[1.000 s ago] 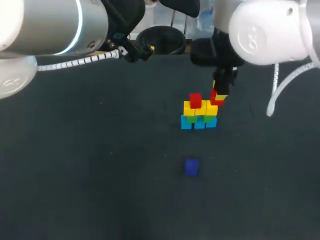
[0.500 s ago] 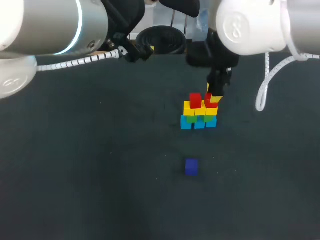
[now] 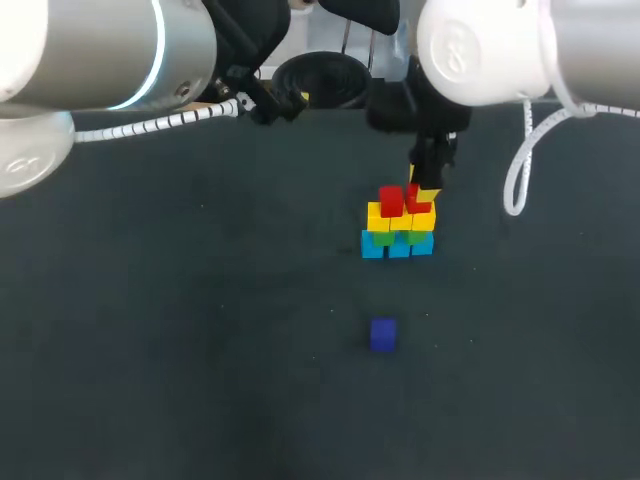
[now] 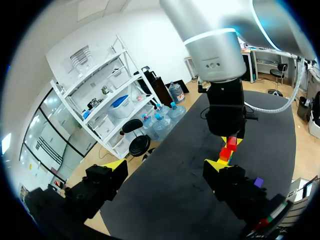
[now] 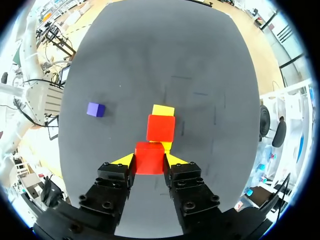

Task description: Place the blue cubes, place green cubes on the blue cubes, place the yellow cubes on the green cubes, then place the red cubes on the yellow cubes, and place purple cube on the red cubes.

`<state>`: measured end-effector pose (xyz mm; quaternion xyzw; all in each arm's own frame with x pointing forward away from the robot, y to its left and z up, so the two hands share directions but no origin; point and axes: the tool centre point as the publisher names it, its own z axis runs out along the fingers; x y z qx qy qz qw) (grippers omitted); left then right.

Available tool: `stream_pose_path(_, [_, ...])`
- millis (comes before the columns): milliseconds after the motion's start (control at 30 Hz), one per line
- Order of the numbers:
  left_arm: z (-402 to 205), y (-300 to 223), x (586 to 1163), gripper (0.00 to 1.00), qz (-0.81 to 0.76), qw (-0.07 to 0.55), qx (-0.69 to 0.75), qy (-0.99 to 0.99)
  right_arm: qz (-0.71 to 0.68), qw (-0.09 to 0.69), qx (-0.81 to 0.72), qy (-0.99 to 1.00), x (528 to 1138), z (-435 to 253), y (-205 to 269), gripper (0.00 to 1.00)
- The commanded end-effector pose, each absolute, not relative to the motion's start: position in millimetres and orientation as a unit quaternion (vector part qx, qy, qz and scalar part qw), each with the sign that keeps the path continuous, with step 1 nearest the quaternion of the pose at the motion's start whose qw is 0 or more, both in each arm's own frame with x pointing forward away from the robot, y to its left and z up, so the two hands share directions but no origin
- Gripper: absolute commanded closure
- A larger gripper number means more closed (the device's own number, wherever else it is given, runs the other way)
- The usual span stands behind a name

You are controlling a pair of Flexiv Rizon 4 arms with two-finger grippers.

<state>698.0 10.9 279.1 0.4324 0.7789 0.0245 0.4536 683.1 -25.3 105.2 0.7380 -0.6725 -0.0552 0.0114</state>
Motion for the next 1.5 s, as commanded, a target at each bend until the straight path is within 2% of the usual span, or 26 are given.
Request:
stream_pose_path(33, [279.0,10.4,697.9,0.0,0.026,0.454,0.432,0.779,-0.058,0.016,0.738,-0.673,689.0,102.1,-24.4,1.0])
stream_pose_path(1333, [279.0,10.4,697.9,0.0,0.026,0.454,0.432,0.779,-0.066,0.029,0.742,-0.666,692.4,90.7,-23.3,1.0])
stream_pose_path(1400, [279.0,10.4,697.9,0.0,0.026,0.454,0.432,0.779,-0.069,0.03,0.744,-0.664,691.8,90.3,-23.0,0.82])
stream_pose_path(1500, [279.0,10.4,697.9,0.0,0.026,0.454,0.432,0.779,-0.071,0.032,0.745,-0.662,690.9,90.0,-22.7,0.68])
